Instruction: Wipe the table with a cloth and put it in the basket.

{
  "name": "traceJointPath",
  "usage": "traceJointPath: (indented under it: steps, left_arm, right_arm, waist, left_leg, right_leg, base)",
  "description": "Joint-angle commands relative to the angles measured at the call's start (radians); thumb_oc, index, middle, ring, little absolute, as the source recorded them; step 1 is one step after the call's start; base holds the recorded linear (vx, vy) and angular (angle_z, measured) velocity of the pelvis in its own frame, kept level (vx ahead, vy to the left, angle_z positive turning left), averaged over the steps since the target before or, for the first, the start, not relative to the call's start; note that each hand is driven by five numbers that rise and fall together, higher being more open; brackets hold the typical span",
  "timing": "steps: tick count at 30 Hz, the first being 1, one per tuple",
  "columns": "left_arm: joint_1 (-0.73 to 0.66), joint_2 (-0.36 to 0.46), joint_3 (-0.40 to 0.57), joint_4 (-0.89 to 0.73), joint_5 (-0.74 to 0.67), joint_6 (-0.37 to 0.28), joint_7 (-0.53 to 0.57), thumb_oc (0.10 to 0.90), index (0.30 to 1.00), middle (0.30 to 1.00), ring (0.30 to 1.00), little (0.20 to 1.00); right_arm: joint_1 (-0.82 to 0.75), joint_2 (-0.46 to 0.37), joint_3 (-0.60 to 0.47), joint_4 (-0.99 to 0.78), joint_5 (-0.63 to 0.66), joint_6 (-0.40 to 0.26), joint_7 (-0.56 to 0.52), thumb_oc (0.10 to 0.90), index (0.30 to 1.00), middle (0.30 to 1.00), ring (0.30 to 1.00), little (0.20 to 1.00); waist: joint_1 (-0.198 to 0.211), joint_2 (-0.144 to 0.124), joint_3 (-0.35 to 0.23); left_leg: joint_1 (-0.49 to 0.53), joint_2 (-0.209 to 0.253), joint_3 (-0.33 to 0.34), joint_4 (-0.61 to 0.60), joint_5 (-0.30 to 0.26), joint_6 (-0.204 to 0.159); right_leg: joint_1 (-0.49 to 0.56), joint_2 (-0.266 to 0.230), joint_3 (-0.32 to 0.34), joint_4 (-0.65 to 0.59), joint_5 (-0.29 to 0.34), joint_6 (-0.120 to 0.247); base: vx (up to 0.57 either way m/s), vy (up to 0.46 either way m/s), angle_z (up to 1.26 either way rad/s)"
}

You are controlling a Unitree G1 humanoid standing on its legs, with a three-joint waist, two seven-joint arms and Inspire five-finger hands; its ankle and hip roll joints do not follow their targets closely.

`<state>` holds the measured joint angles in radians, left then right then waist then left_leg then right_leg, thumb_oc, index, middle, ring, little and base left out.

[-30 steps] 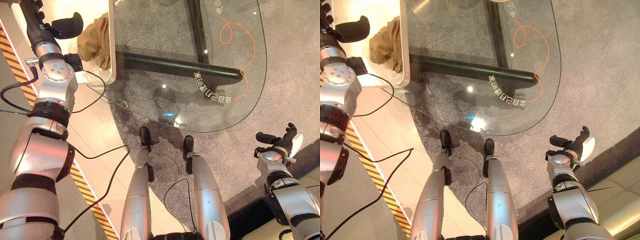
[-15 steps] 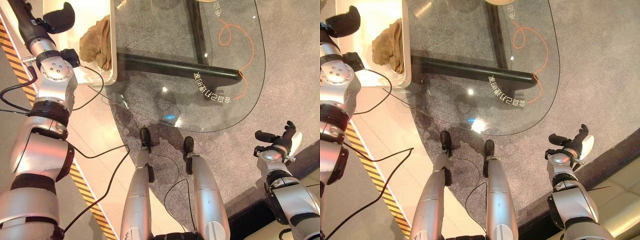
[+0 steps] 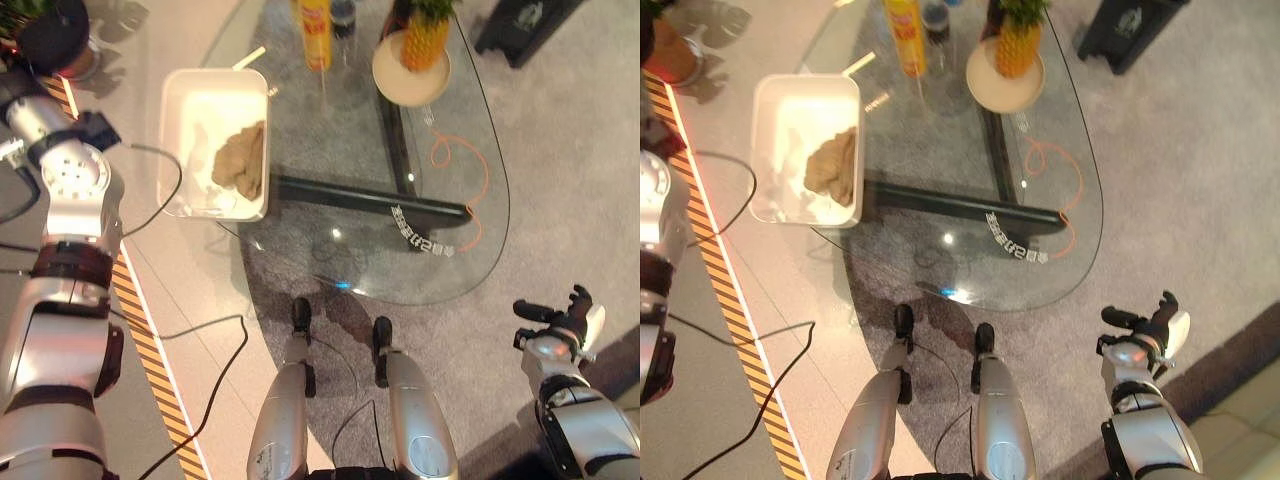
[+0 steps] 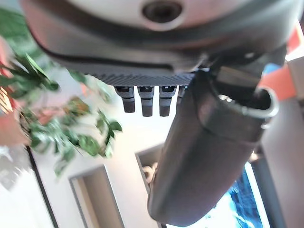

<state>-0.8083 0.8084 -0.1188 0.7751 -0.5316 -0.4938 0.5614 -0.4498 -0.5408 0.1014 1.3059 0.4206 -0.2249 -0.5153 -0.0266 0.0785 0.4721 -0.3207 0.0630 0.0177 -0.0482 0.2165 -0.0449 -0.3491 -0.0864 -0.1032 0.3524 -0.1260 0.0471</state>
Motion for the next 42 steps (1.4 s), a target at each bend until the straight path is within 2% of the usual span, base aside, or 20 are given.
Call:
traceJointPath:
  steps: [1, 6, 8, 9, 10, 12, 13, 15, 17, 18, 19, 22, 23, 25, 31, 42]
  left_arm:
    - [0.185, -0.014, 0.135, -0.048, -0.048, -0.035, -0.116, 0.8, 0.9, 0.9, 0.9, 0.9]
    - [0.442, -0.138, 0.223, -0.014, -0.052, 0.01, -0.224, 0.8, 0.9, 0.9, 0.9, 0.9]
    - [0.477, -0.157, 0.229, -0.003, -0.047, 0.036, -0.249, 0.8, 0.9, 0.9, 0.9, 0.9]
    - [0.542, -0.197, 0.231, 0.03, -0.017, 0.054, -0.282, 0.8, 0.9, 0.9, 0.9, 0.9]
    - [0.579, -0.215, 0.231, 0.06, -0.025, 0.102, -0.334, 0.8, 0.9, 0.9, 0.9, 0.9]
    - [0.645, -0.246, 0.23, 0.177, -0.009, 0.149, -0.447, 0.8, 0.9, 0.9, 0.9, 0.9]
    - [0.663, -0.258, 0.226, 0.229, -0.002, 0.183, -0.496, 0.8, 0.9, 0.9, 0.9, 0.9]
    - [0.681, -0.27, 0.22, 0.282, 0.017, 0.191, -0.502, 0.8, 0.9, 0.9, 0.9, 0.9]
    - [0.698, -0.303, 0.203, 0.416, 0.036, 0.273, -0.554, 0.8, 0.9, 0.9, 0.9, 0.9]
    - [0.699, -0.306, 0.2, 0.431, 0.052, 0.282, -0.563, 0.8, 0.9, 0.9, 0.9, 0.9]
    - [0.709, -0.329, 0.179, 0.499, 0.079, 0.331, -0.609, 0.8, 0.9, 0.9, 0.9, 0.9]
    - [0.726, -0.357, 0.152, 0.551, 0.155, 0.355, -0.613, 0.8, 0.9, 0.9, 0.9, 0.9]
    - [0.734, -0.374, 0.132, 0.571, 0.183, 0.406, -0.64, 0.8, 0.9, 0.9, 0.9, 0.9]
    - [0.739, -0.398, 0.1, 0.581, 0.246, 0.428, -0.651, 0.8, 0.9, 0.9, 0.9, 0.9]
    - [0.727, -0.441, 0.017, 0.58, 0.308, 0.468, -0.638, 0.8, 0.9, 0.9, 0.9, 0.9]
    - [0.738, -0.467, -0.01, 0.59, 0.343, 0.481, -0.642, 0.8, 0.9, 0.9, 0.9, 0.9]
  right_arm:
    - [0.176, 0.002, -0.035, 0.011, -0.062, -0.02, 0.014, 0.8, 0.9, 0.9, 0.9, 0.9]
    - [0.278, 0.054, -0.063, 0.016, -0.094, 0.015, 0.076, 0.8, 0.9, 0.9, 0.9, 0.9]
    - [0.292, 0.059, -0.067, 0.02, -0.104, 0.02, 0.087, 0.8, 0.9, 0.9, 0.9, 0.9]
    - [0.318, 0.074, -0.073, 0.028, -0.123, 0.033, 0.102, 0.8, 0.9, 0.9, 0.9, 0.9]
    - [0.333, 0.08, -0.076, 0.031, -0.131, 0.055, 0.121, 0.8, 0.9, 0.9, 0.9, 0.9]
    - [0.356, 0.095, -0.076, 0.038, -0.15, 0.086, 0.148, 0.8, 0.9, 0.9, 0.9, 0.9]
    - [0.363, 0.099, -0.075, 0.042, -0.163, 0.096, 0.157, 0.8, 0.9, 0.9, 0.9, 0.9]
    - [0.37, 0.102, -0.074, 0.052, -0.166, 0.112, 0.177, 0.8, 0.9, 0.9, 0.9, 0.9]
    - [0.366, 0.108, -0.066, 0.089, -0.188, 0.147, 0.214, 0.8, 0.9, 0.9, 0.9, 0.9]
    - [0.365, 0.108, -0.065, 0.094, -0.188, 0.153, 0.22, 0.8, 0.9, 0.9, 0.9, 0.9]
    - [0.362, 0.114, -0.061, 0.111, -0.2, 0.18, 0.245, 0.8, 0.9, 0.9, 0.9, 0.9]
    - [0.36, 0.12, -0.053, 0.128, -0.241, 0.206, 0.274, 0.8, 0.9, 0.9, 0.9, 0.9]
    - [0.359, 0.125, -0.042, 0.139, -0.275, 0.224, 0.306, 0.8, 0.9, 0.9, 0.9, 0.9]
    - [0.355, 0.136, -0.016, 0.145, -0.337, 0.234, 0.338, 0.8, 0.9, 0.9, 0.9, 0.9]
    - [0.358, 0.175, 0.053, 0.145, -0.423, 0.257, 0.374, 0.8, 0.9, 0.9, 0.9, 0.9]
    - [0.361, 0.203, 0.103, 0.135, -0.472, 0.26, 0.373, 0.8, 0.9, 0.9, 0.9, 0.9]
  waist:
    - [0.033, -0.053, -0.189]
    - [0.058, -0.061, -0.263]
    - [0.06, -0.061, -0.274]
    - [0.067, -0.064, -0.299]
    - [0.071, -0.065, -0.315]
    - [0.075, -0.066, -0.349]
    - [0.074, -0.065, -0.36]
    - [0.072, -0.064, -0.371]
    - [0.069, -0.063, -0.391]
    - [0.068, -0.063, -0.392]
    - [0.067, -0.066, -0.401]
    - [0.066, -0.069, -0.411]
    - [0.064, -0.07, -0.416]
    - [0.062, -0.069, -0.421]
    - [0.05, -0.069, -0.428]
    - [0.04, -0.066, -0.427]
  left_leg:
    - [0.146, -0.073, 0.009, -0.024, -0.175, -0.006]
    - [0.209, -0.072, -0.007, -0.034, -0.18, -0.002]
    - [0.22, -0.071, -0.01, -0.036, -0.181, -0.002]
    - [0.24, -0.068, -0.011, -0.039, -0.183, -0.003]
    - [0.251, -0.066, -0.012, -0.039, -0.186, -0.005]
    - [0.272, -0.06, -0.006, -0.039, -0.189, -0.011]
    - [0.28, -0.056, -0.003, -0.039, -0.191, -0.013]
    - [0.29, -0.052, 0.004, -0.039, -0.194, -0.016]
    - [0.311, -0.045, 0.017, -0.039, -0.2, -0.02]
    - [0.314, -0.044, 0.018, -0.039, -0.201, -0.02]
    - [0.321, -0.042, 0.024, -0.039, -0.204, -0.02]
    - [0.333, -0.037, 0.03, -0.039, -0.208, -0.022]
    - [0.34, -0.034, 0.034, -0.039, -0.211, -0.023]
    - [0.347, -0.032, 0.038, -0.039, -0.216, -0.023]
    - [0.356, -0.026, 0.047, -0.039, -0.225, -0.021]
    - [0.366, -0.027, 0.056, -0.039, -0.235, -0.014]
  right_leg:
    - [0.156, -0.03, -0.001, -0.352, 0.169, 0.071]
    - [0.247, -0.032, -0.034, -0.373, 0.161, 0.072]
    - [0.263, -0.033, -0.04, -0.38, 0.162, 0.072]
    - [0.29, -0.034, -0.052, -0.392, 0.165, 0.075]
    - [0.308, -0.035, -0.06, -0.402, 0.167, 0.076]
    - [0.341, -0.035, -0.071, -0.422, 0.171, 0.078]
    - [0.352, -0.035, -0.074, -0.427, 0.172, 0.079]
    - [0.363, -0.035, -0.076, -0.43, 0.171, 0.079]
    - [0.385, -0.037, -0.084, -0.437, 0.165, 0.08]
    - [0.389, -0.036, -0.084, -0.437, 0.164, 0.08]
    - [0.397, -0.036, -0.088, -0.44, 0.162, 0.08]
    - [0.407, -0.036, -0.091, -0.44, 0.158, 0.081]
    - [0.412, -0.037, -0.094, -0.44, 0.155, 0.082]
    - [0.417, -0.036, -0.091, -0.44, 0.152, 0.081]
    - [0.423, -0.037, -0.088, -0.44, 0.146, 0.082]
    - [0.424, -0.039, -0.083, -0.44, 0.144, 0.081]
  base:
    - [0.1, -0.056, 0.1]
    - [0.07, -0.048, 0.21]
    - [0.05, -0.033, 0.26]
    - [0.06, -0.035, 0.26]
    - [0.08, -0.031, 0.2]
    - [0.07, -0.004, 0.17]
    - [0.05, 0.012, 0.11]
    - [0.03, 0.028, 0.08]
    - [0.03, 0.047, 0.02]
    - [0.03, 0.036, -0.02]
    - [0.0, 0.0, 0.0]
    - [0.01, 0.006, -0.02]
    - [0.03, 0.031, -0.05]
    - [0.02, 0.035, -0.04]
    - [0.01, 0.024, -0.04]
    - [0.0, 0.009, -0.02]
